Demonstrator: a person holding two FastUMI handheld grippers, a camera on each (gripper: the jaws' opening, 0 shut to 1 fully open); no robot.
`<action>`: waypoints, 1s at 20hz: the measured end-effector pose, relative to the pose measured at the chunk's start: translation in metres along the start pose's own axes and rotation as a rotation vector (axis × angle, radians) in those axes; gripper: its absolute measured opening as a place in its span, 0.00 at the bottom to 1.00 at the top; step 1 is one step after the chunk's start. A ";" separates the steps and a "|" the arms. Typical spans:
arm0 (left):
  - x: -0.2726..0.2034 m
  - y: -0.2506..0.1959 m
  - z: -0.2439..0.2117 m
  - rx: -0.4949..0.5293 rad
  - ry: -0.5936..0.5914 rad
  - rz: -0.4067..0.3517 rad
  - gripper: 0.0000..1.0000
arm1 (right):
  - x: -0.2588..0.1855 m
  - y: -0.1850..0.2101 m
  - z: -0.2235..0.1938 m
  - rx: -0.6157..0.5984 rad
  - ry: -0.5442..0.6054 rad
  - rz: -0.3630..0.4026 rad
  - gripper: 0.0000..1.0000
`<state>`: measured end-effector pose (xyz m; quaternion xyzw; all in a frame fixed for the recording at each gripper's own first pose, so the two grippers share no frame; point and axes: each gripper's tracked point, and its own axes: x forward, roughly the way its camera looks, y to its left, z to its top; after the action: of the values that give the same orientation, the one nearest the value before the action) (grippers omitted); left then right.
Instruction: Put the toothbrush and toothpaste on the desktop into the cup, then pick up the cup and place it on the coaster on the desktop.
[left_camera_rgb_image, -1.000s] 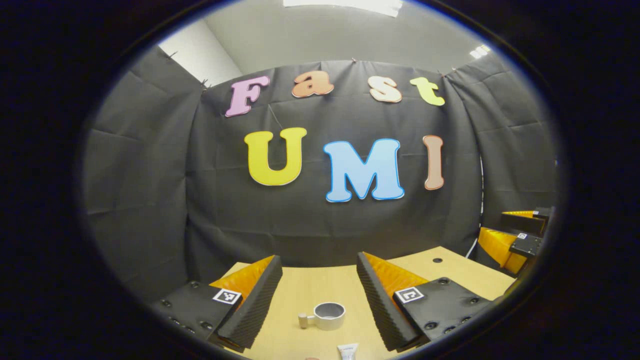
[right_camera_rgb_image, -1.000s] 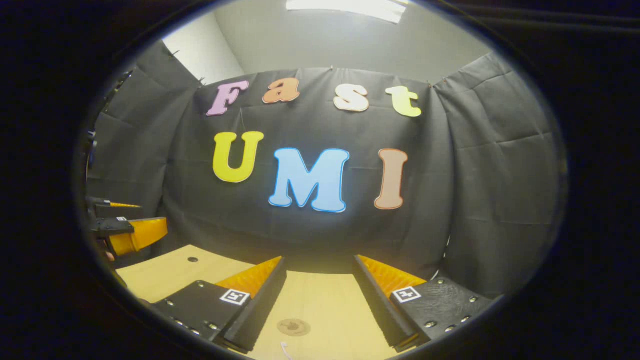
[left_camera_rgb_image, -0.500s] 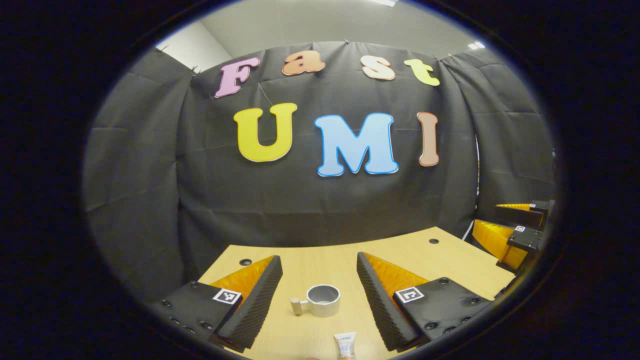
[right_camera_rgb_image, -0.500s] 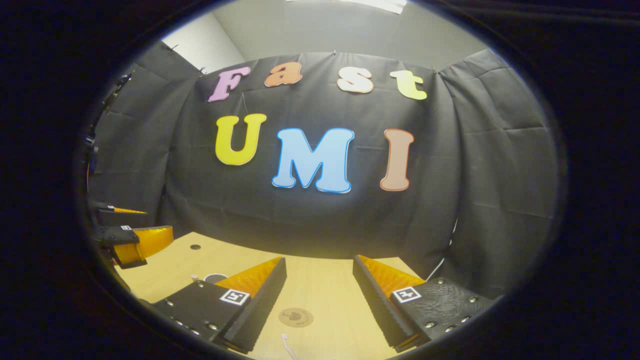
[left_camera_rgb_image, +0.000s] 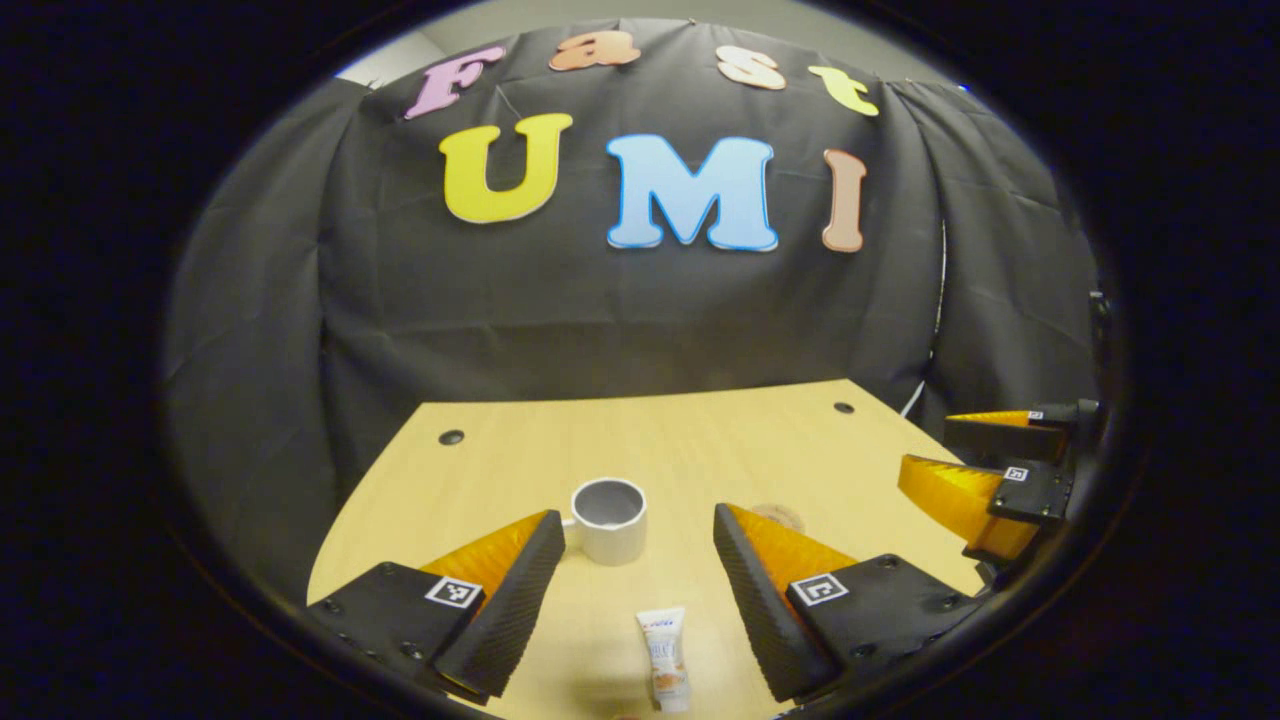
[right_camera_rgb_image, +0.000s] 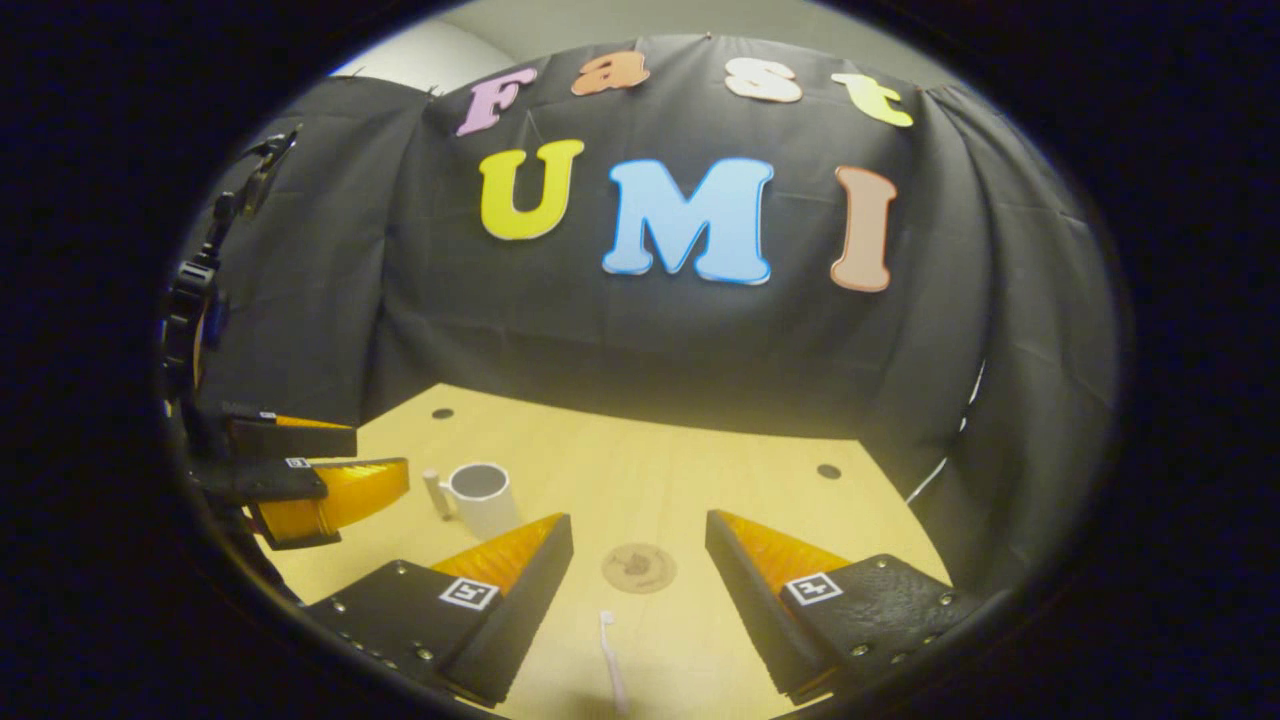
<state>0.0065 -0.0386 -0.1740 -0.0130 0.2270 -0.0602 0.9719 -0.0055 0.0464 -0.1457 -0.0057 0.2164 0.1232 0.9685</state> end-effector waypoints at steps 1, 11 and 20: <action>0.004 -0.003 -0.013 0.002 0.033 -0.008 0.96 | 0.004 0.004 -0.014 0.001 0.042 0.019 0.89; 0.030 -0.017 -0.136 -0.072 0.372 -0.064 0.96 | 0.013 0.032 -0.123 0.021 0.465 0.120 0.90; 0.032 -0.003 -0.212 -0.098 0.632 -0.025 0.95 | -0.004 0.026 -0.150 0.013 0.773 0.122 0.92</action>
<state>-0.0593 -0.0446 -0.3777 -0.0433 0.5202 -0.0622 0.8507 -0.0778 0.0611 -0.2786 -0.0326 0.5660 0.1681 0.8065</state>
